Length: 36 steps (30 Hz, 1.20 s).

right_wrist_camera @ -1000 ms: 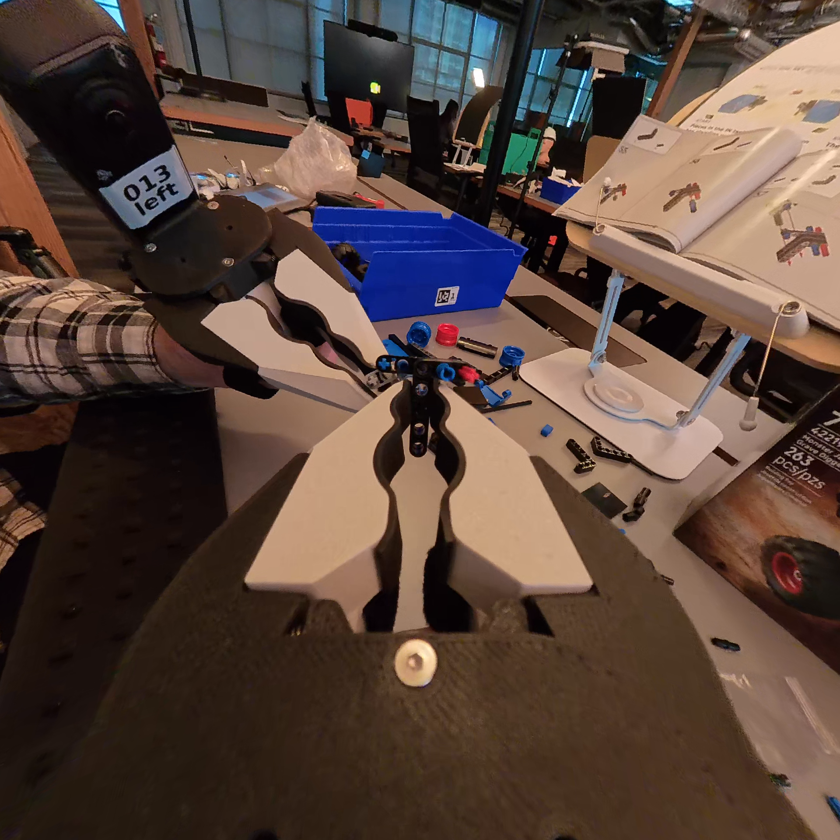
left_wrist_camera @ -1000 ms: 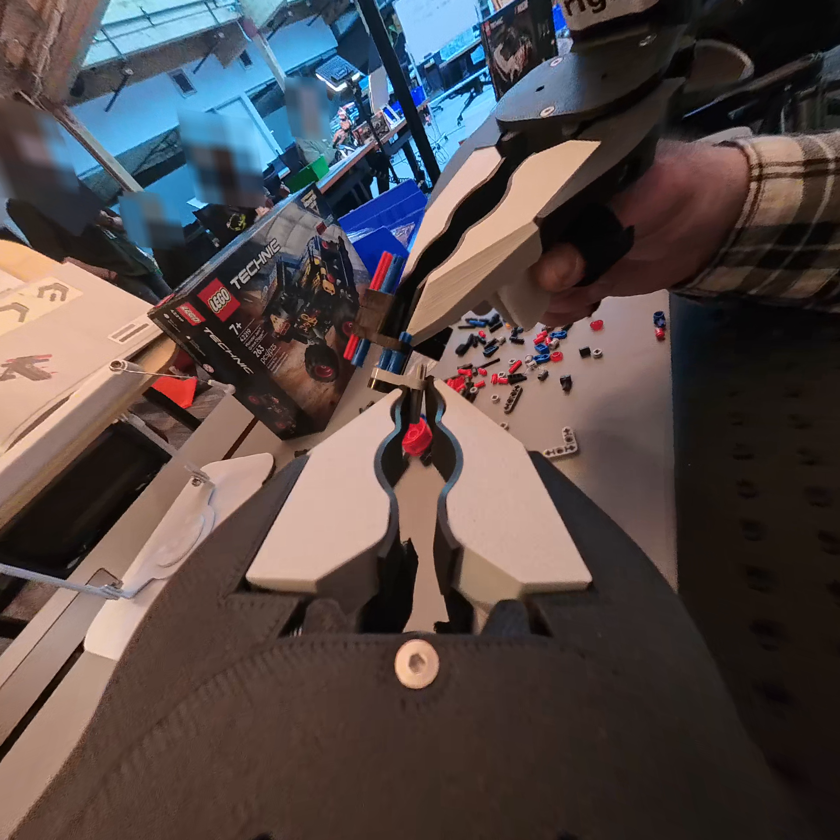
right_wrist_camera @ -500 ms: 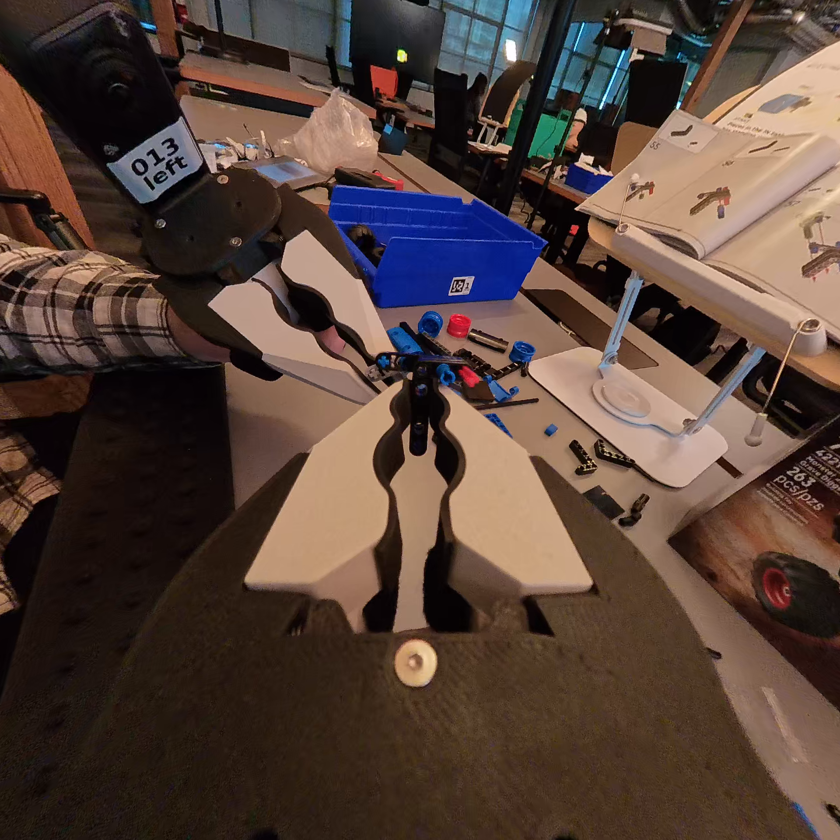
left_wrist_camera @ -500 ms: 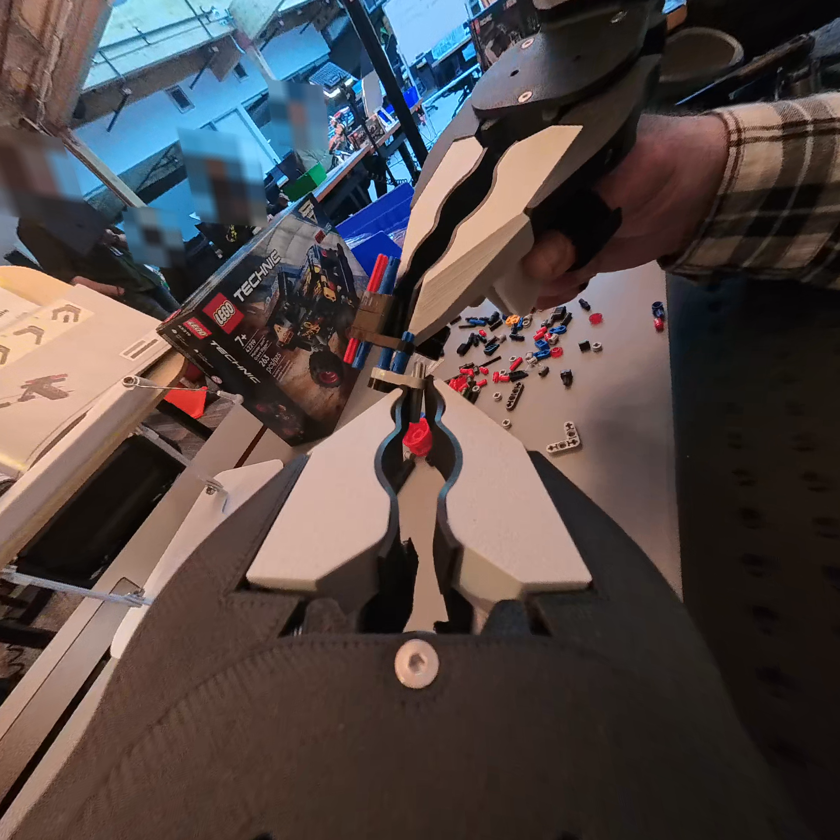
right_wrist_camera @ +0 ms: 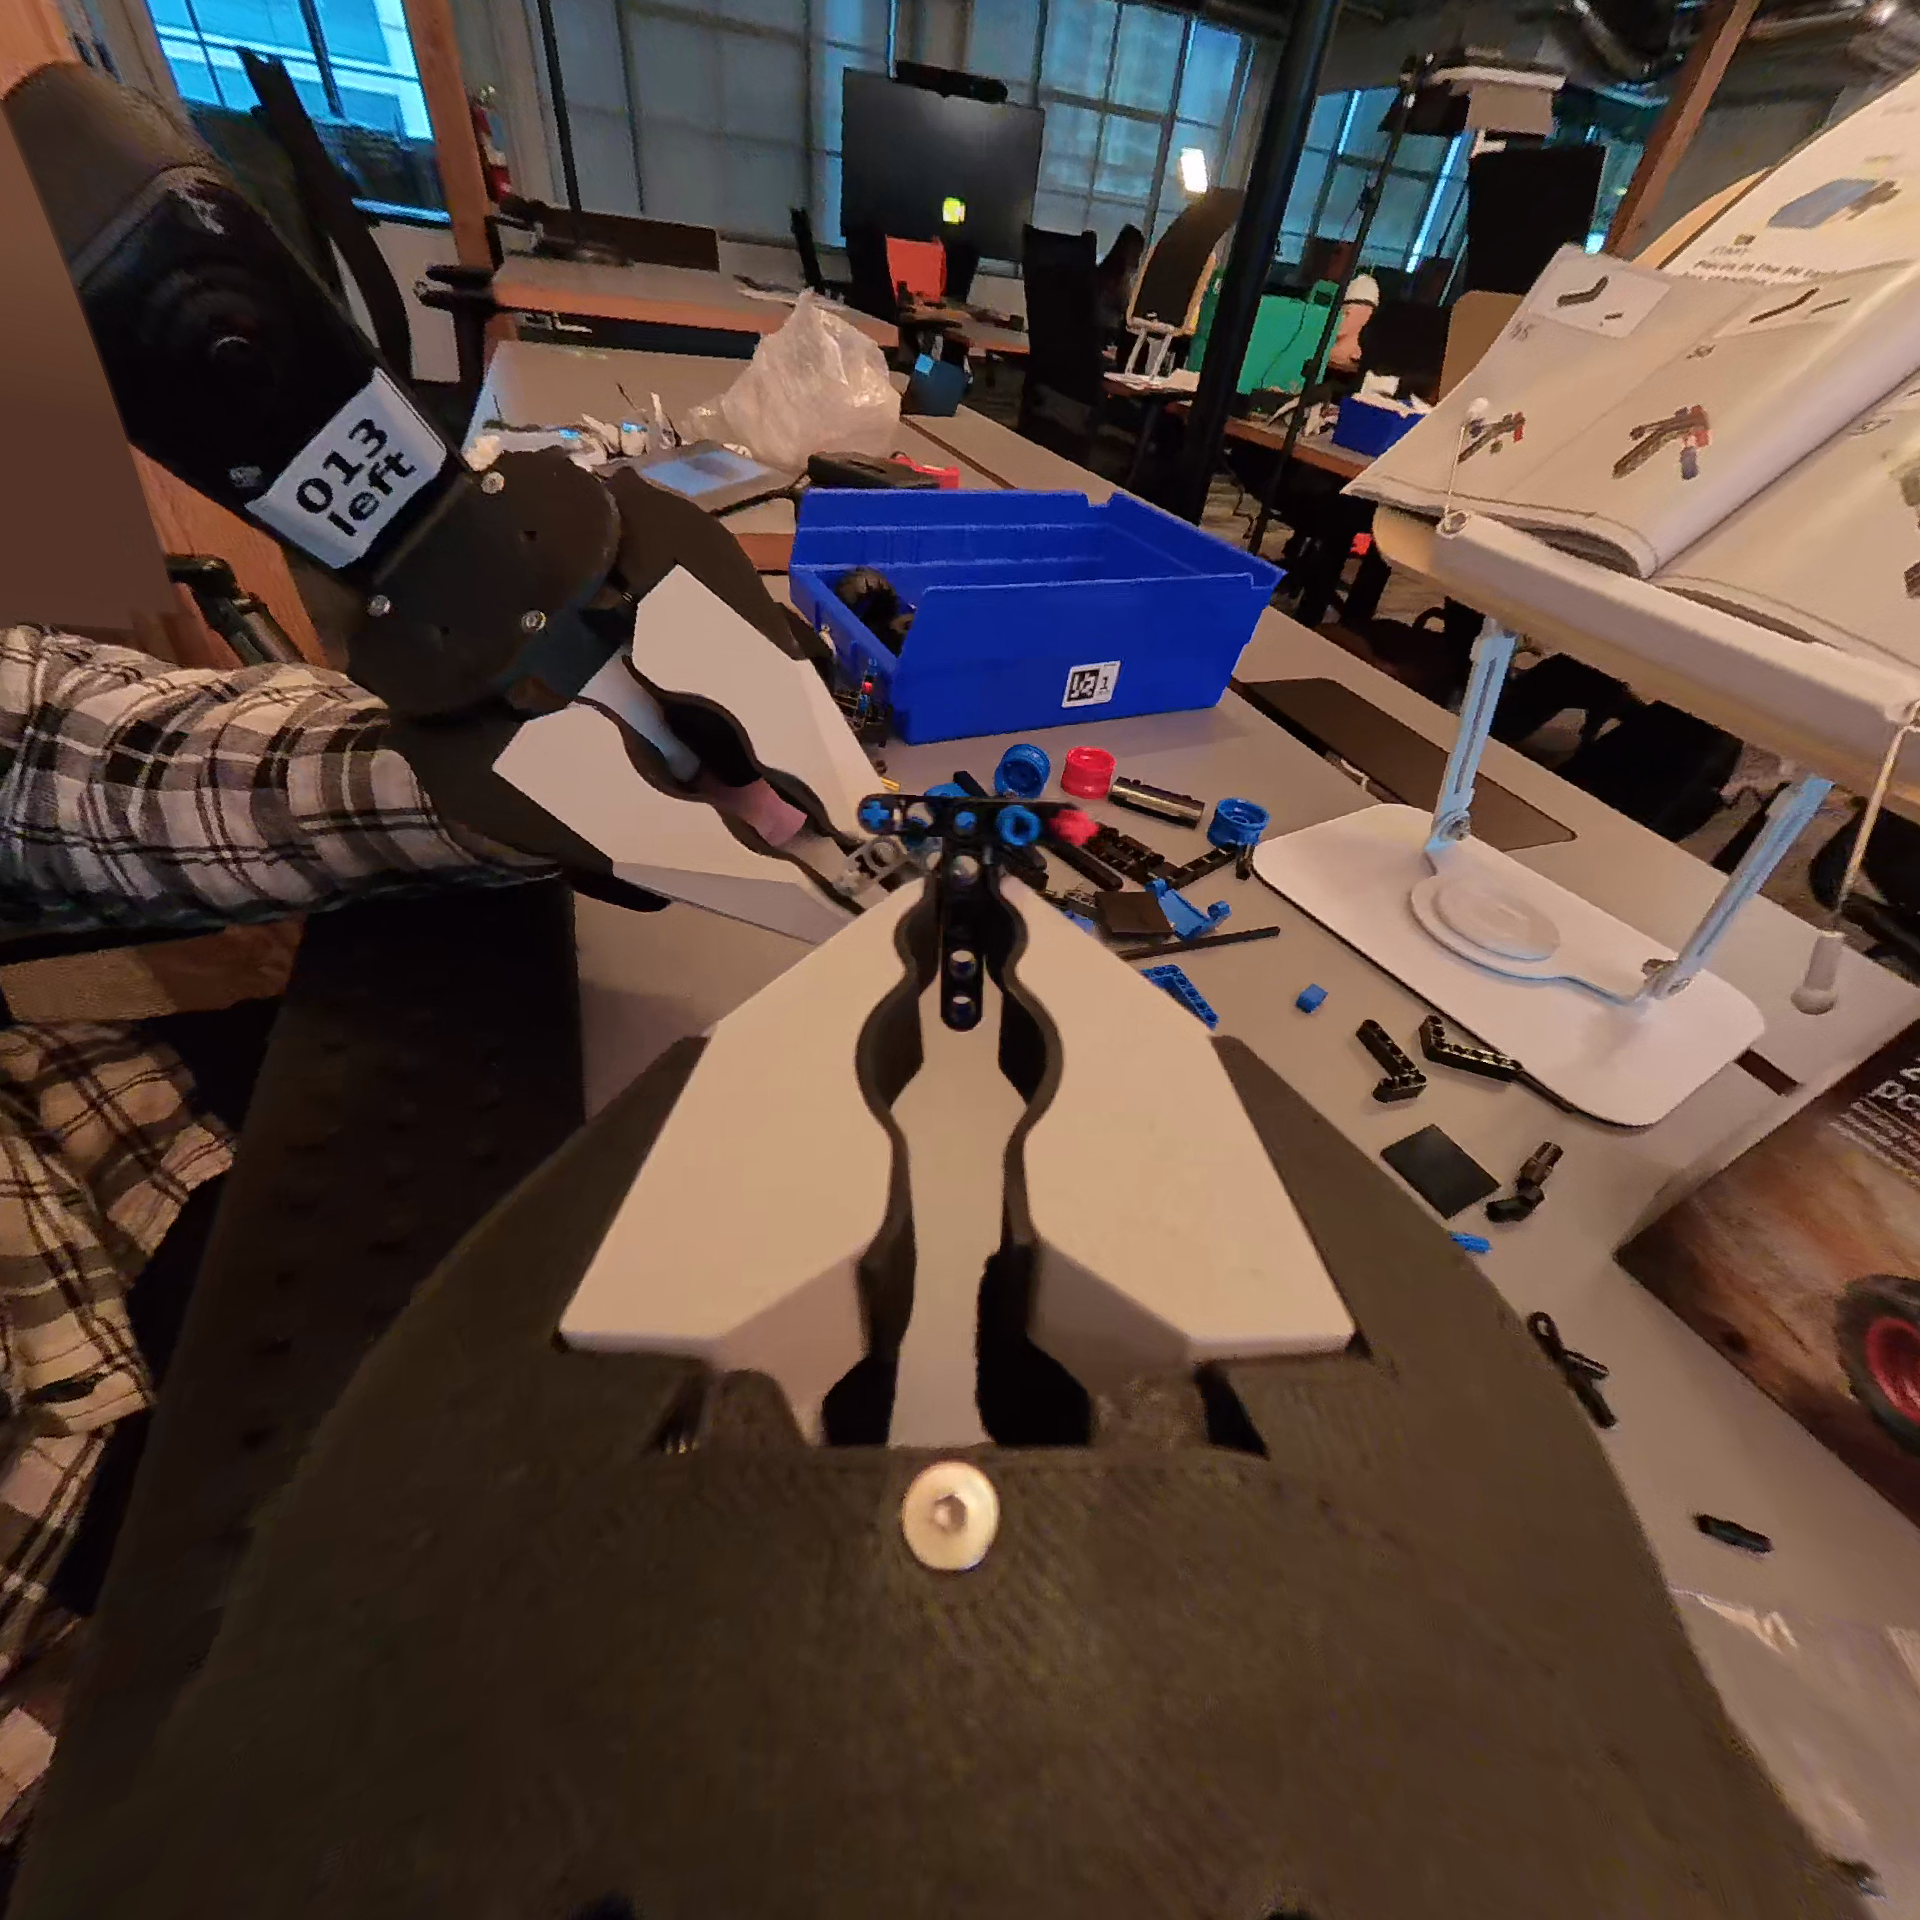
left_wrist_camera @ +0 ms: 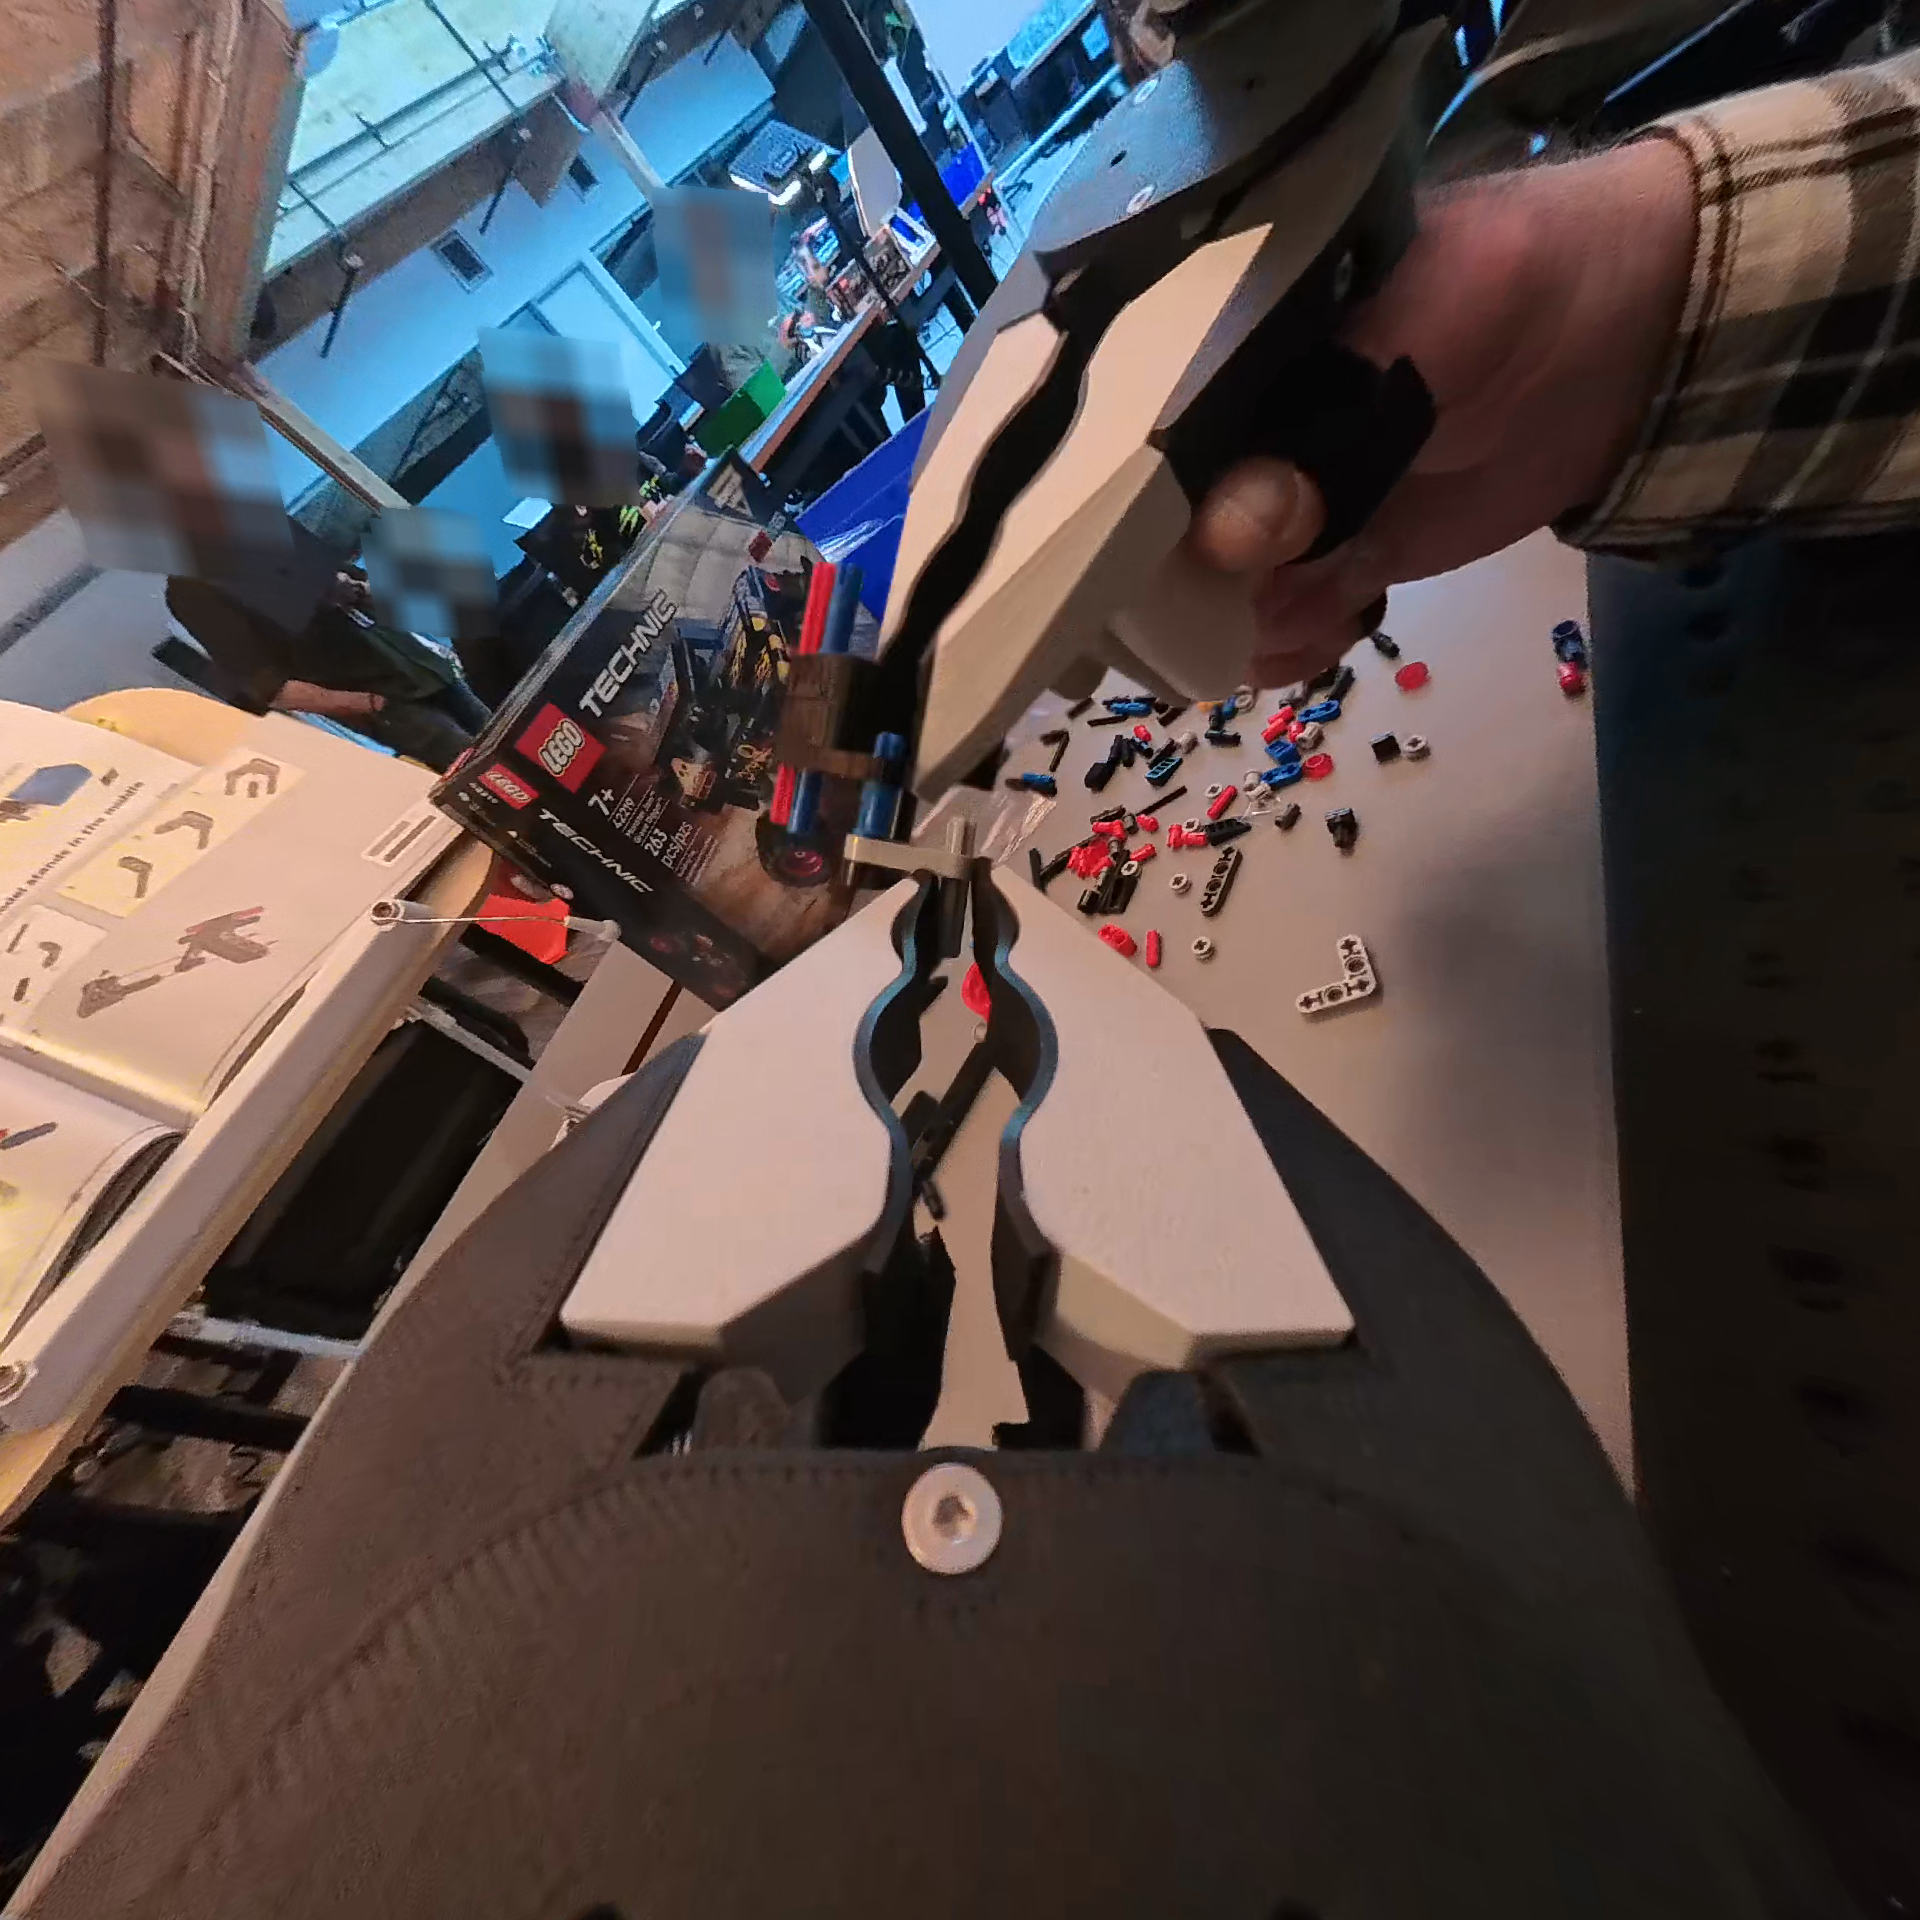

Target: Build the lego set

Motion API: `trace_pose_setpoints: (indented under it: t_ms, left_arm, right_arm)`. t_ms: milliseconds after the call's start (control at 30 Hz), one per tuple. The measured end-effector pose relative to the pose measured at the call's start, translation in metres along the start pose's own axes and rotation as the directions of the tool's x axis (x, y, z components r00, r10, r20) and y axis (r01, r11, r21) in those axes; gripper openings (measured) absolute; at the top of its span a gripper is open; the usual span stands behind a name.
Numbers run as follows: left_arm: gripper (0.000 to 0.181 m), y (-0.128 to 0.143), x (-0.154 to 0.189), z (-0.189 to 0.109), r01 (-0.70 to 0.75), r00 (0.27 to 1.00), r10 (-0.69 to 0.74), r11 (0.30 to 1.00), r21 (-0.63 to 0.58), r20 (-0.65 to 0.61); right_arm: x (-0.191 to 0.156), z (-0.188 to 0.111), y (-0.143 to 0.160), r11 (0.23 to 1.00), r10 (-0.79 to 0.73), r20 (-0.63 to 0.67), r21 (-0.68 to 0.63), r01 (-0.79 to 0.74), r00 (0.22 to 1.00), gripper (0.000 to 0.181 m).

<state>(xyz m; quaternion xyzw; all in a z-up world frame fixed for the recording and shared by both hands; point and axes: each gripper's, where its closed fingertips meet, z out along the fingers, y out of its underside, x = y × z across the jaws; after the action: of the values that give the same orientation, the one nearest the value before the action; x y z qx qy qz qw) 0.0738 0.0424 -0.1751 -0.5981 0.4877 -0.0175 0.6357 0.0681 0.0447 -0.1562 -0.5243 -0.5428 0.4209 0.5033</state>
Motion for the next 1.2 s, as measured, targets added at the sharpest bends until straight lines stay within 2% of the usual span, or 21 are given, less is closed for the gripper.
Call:
trace_pose_setpoints:
  t_ms: [400, 467, 600, 700, 800, 1000, 1100, 1200]
  left_arm:
    - [0.003, 0.004, 0.005, 0.000, 0.036, 0.998, -0.036, 0.999, 0.006, -0.058]
    - [0.005, 0.003, 0.006, 0.000, 0.083, 0.992, -0.082, 0.996, 0.017, -0.095]
    - [0.024, 0.005, 0.013, -0.001, 0.236, 0.951, -0.224, 0.971, 0.029, -0.214]
    - [0.039, 0.002, 0.018, -0.001, 0.358, 0.891, -0.332, 0.933, 0.031, -0.309]
    - [0.043, -0.003, 0.017, -0.005, 0.470, 0.822, -0.420, 0.882, 0.041, -0.384]
    - [0.040, -0.006, 0.013, -0.008, 0.621, 0.702, -0.536, 0.783, 0.034, -0.468]
    - [0.019, -0.003, 0.006, -0.007, 0.674, 0.667, -0.586, 0.738, 0.038, -0.461]
    - [0.013, 0.000, 0.004, -0.005, 0.685, 0.659, -0.598, 0.728, 0.036, -0.456]
  right_arm:
    - [-0.001, 0.001, 0.011, 0.979, -0.149, -0.002, -0.139, 0.148, 0.989, 0.005]
    - [0.000, 0.001, 0.010, 0.981, -0.152, -0.010, -0.122, 0.149, 0.988, 0.005]
    - [0.003, 0.003, 0.014, 0.980, -0.174, -0.043, -0.107, 0.169, 0.984, 0.005]
    - [0.005, 0.002, 0.015, 0.967, -0.234, -0.072, -0.118, 0.225, 0.970, 0.005]
    - [0.004, 0.002, 0.014, 0.954, -0.288, -0.095, -0.115, 0.277, 0.953, 0.005]
    - [0.003, 0.004, 0.014, 0.924, -0.375, -0.123, -0.129, 0.360, 0.919, 0.005]
    - [0.001, 0.005, 0.014, 0.911, -0.406, -0.131, -0.132, 0.390, 0.904, 0.005]
    - [0.004, 0.007, 0.016, 0.909, -0.410, -0.144, -0.145, 0.391, 0.900, 0.006]
